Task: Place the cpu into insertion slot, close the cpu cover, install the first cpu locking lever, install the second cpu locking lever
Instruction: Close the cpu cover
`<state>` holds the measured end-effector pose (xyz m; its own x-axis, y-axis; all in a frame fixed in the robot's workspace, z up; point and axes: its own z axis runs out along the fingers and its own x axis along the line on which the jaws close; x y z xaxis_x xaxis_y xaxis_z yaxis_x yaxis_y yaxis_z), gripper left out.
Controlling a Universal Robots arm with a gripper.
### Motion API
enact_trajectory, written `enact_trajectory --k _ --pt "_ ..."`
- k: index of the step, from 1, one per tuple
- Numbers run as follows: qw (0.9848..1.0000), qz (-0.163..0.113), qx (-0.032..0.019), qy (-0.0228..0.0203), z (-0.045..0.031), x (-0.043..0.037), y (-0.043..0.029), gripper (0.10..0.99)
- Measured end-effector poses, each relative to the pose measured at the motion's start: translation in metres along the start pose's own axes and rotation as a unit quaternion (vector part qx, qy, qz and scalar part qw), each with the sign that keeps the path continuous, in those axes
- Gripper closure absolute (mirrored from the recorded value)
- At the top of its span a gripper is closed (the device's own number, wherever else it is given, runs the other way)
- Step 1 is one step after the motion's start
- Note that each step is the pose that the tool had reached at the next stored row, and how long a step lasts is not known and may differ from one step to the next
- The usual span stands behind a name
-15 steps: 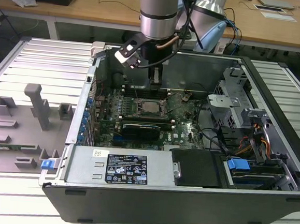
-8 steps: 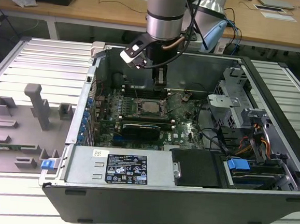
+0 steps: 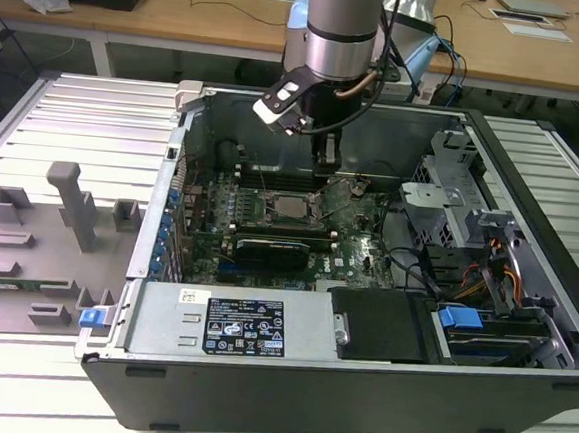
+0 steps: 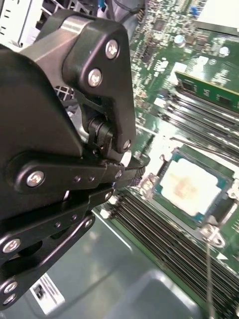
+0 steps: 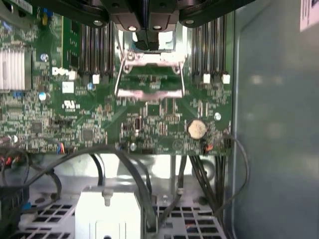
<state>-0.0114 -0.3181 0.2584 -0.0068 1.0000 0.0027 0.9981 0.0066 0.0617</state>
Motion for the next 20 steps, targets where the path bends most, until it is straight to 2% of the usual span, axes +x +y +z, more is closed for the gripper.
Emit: enact_trajectory --k 3,10,11,14,18,20 --pt "1.0 0.0 0.0005 0.0 0.0004 -0.0001 0.0074 0.98" --pt "1.0 0.0 0.0007 0.0001 -0.0031 -0.0001 0.0092 0.98" --pt "1.0 0.0 0.0007 0.0 -0.003 -0.0001 0.0114 0.98" --pt "1.0 0.0 0.0017 -0.0001 -0.0025 -0.0002 0.0211 0.98" --pt "1.0 0.0 0.0037 0.0 -0.0012 -0.0005 0.0404 0.98" --pt "1.0 0.0 0.0046 0.0001 -0.0007 -0.0006 0.0478 0.98"
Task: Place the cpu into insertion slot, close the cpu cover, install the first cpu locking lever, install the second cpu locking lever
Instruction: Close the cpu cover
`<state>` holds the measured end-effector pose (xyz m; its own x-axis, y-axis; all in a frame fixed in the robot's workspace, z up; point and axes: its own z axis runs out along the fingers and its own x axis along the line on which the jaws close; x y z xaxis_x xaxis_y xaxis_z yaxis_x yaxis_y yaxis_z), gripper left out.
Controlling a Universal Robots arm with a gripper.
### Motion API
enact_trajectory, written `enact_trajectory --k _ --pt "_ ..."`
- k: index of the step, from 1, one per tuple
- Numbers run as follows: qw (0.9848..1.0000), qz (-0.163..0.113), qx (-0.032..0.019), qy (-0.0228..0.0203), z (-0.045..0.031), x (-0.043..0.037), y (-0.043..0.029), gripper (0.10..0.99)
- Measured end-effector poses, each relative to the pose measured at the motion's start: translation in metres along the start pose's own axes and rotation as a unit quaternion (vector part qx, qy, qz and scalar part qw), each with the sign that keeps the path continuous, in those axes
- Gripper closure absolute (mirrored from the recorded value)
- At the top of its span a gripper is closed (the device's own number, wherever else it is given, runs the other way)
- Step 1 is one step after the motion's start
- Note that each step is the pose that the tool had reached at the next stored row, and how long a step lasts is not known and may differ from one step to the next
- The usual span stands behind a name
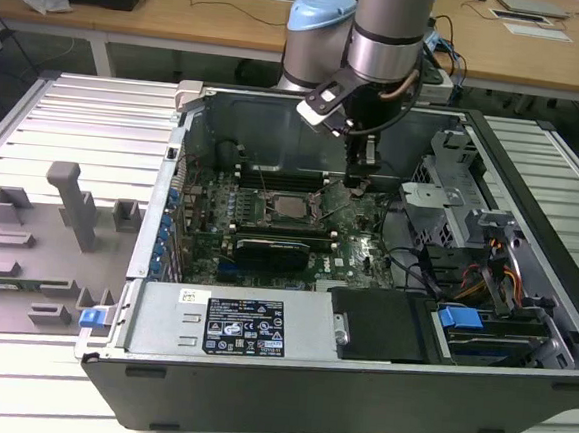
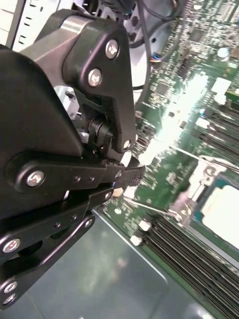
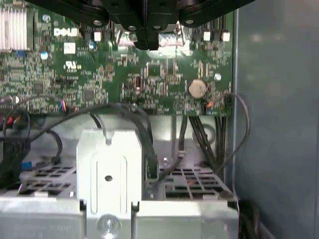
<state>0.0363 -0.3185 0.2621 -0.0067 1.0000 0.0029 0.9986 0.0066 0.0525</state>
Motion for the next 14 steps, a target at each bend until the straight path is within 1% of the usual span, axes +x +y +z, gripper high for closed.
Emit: enact_trajectory --k 2,4,10,11,14 --pt "1.0 0.0 0.0008 0.0 0.0005 -0.0001 0.0092 0.98" --pt "1.0 0.0 0.0011 0.0 0.001 -0.0001 0.0141 0.98" --pt "1.0 0.0 0.0019 0.0 0.0145 -0.0002 0.0152 0.98" --pt "1.0 0.0 0.002 0.0 0.016 -0.0002 0.0154 0.98" --pt "1.0 0.0 0.002 -0.0001 0.0161 -0.0002 0.0154 0.98"
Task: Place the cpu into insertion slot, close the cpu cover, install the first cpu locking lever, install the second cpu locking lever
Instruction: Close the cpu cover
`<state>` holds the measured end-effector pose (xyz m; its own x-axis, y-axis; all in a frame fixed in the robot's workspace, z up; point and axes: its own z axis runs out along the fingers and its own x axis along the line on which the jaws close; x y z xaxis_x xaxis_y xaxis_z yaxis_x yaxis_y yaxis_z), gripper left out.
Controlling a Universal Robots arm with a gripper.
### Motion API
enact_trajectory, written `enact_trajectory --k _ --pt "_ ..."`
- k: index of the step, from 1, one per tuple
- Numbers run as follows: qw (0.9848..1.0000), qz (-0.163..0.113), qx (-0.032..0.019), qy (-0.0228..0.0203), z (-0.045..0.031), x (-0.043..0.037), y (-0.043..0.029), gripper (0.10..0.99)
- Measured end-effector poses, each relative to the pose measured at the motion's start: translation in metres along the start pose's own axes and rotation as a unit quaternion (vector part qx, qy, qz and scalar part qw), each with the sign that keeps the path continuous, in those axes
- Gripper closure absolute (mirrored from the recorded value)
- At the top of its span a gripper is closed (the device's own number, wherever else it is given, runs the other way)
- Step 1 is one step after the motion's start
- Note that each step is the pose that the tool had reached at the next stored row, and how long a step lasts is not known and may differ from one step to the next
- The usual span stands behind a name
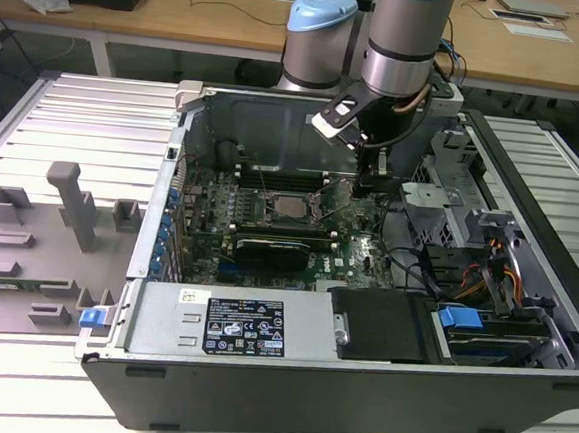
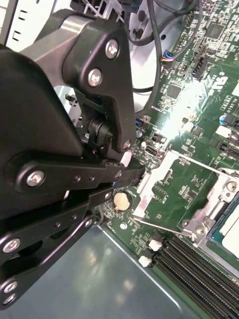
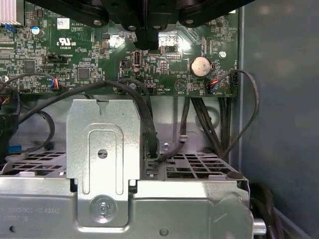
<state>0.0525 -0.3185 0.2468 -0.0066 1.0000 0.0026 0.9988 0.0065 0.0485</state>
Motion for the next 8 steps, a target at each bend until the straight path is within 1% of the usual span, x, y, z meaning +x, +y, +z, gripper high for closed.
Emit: enact_trajectory --k 2,3,6,7,8 --pt "1.0 0.0 0.0005 0.0002 0.0002 0.0 0.0001 0.98" --pt "1.0 0.0 0.0061 0.0011 0.0004 0.0001 0.0003 0.98" --pt "0.9998 0.0 0.0179 0.0025 0.0005 0.0001 0.0007 0.98" --pt "0.9997 0.0 0.025 0.0031 0.0006 0.0 0.001 0.98" --pt "0.9994 0.0 0.0332 0.0037 0.0007 0.0 0.0014 0.98"
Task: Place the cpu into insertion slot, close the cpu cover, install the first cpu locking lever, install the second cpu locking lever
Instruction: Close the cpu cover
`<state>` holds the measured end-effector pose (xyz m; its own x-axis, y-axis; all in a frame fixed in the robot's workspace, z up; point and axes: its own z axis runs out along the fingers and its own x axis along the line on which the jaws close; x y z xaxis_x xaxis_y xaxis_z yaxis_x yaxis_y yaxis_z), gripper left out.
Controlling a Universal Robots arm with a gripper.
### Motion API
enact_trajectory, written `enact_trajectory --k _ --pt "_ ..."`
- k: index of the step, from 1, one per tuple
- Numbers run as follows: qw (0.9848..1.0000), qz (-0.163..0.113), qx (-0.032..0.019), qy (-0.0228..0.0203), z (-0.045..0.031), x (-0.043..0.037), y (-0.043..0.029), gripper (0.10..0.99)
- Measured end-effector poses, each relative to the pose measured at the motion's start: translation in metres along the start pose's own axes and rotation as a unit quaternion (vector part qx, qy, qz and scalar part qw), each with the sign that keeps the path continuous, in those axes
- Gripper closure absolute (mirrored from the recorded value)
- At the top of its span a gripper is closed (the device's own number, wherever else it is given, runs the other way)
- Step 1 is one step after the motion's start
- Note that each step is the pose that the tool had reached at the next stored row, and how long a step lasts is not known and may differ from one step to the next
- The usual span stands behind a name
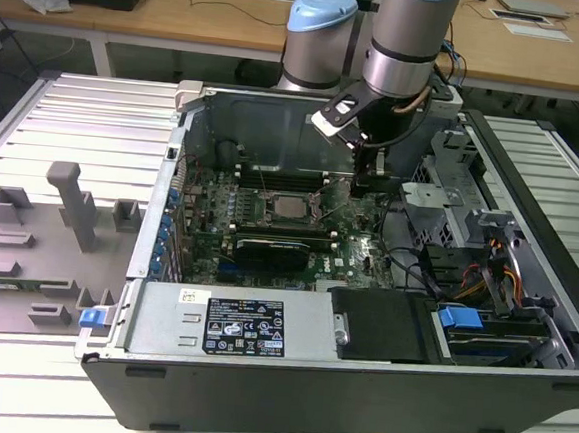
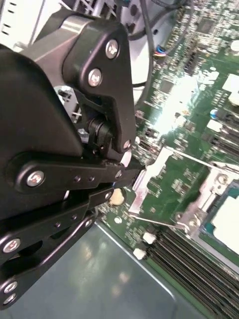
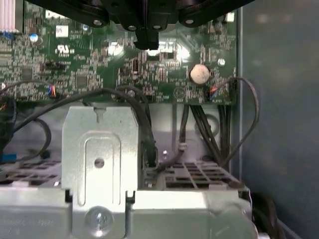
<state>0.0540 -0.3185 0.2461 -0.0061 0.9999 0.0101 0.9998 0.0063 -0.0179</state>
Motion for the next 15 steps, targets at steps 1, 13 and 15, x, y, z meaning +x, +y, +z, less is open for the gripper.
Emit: enact_trajectory --k 1,13,15 --pt "1.0 0.0 0.0078 0.0008 0.0001 0.0 0.0004 0.98" --pt "0.9998 0.0 0.0196 0.0019 0.0005 0.0031 -0.0132 0.98" --pt "0.9998 0.0 0.0177 0.0015 0.0006 0.0049 -0.0181 0.98"
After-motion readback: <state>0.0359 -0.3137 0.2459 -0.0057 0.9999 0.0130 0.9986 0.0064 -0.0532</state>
